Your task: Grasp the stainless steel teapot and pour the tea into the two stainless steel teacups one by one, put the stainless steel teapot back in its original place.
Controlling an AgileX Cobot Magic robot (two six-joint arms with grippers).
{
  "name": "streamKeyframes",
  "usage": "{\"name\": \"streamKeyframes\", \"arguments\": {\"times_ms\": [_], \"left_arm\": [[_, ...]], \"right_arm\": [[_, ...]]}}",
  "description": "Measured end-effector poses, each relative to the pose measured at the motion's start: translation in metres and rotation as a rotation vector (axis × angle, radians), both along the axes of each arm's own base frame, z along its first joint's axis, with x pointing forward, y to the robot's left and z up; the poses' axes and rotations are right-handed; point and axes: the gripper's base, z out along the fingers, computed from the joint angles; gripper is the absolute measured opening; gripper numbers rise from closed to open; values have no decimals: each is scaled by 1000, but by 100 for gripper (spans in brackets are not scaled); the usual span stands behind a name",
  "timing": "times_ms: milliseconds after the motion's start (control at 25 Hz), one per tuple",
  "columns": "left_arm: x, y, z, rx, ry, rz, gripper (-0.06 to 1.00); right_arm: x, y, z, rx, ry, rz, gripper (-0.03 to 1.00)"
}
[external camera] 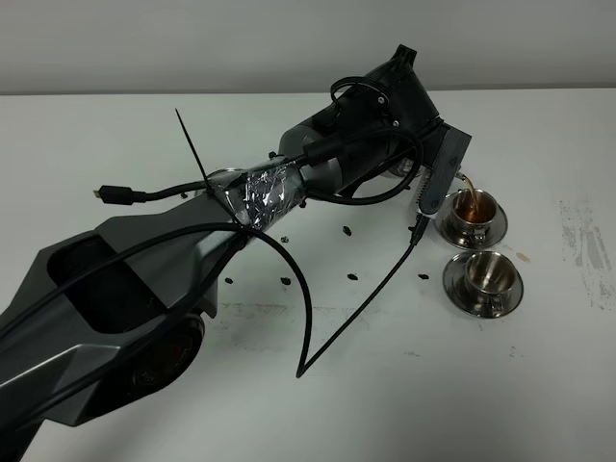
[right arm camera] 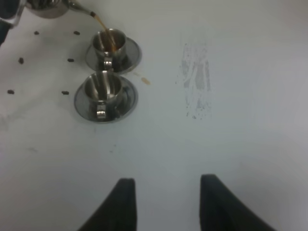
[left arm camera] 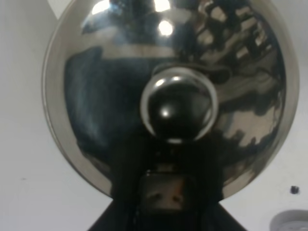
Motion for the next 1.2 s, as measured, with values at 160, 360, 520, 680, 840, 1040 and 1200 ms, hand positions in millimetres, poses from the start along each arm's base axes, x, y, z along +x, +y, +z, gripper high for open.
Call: {"name": "streamKeyframes", "arguments": {"times_ms": [160,360,520,680,840,1040,1200], "left_arm": [[0,-3,-6,12,-5,-11,18],[-1,-6,-11,11,-12,-29,18],[-1,-9,-12,19,-27,-42,18],[-4,-12,-11,38,-48,-57,18],[-6,-15,-10,48,-60,-70,18],[-5,-15,-9,71,-76,-85,18],[-5,-15,-10,92,-87,-101,18]], "right_arm": [[0,0,0,0,0,0,31],[0,0,0,0,0,0,31],[0,0,0,0,0,0,31],[0,0,0,-1,0,0,31],[0,0,0,-1,0,0,31],[0,0,0,0,0,0,31],[0,0,0,0,0,0,31]]}}
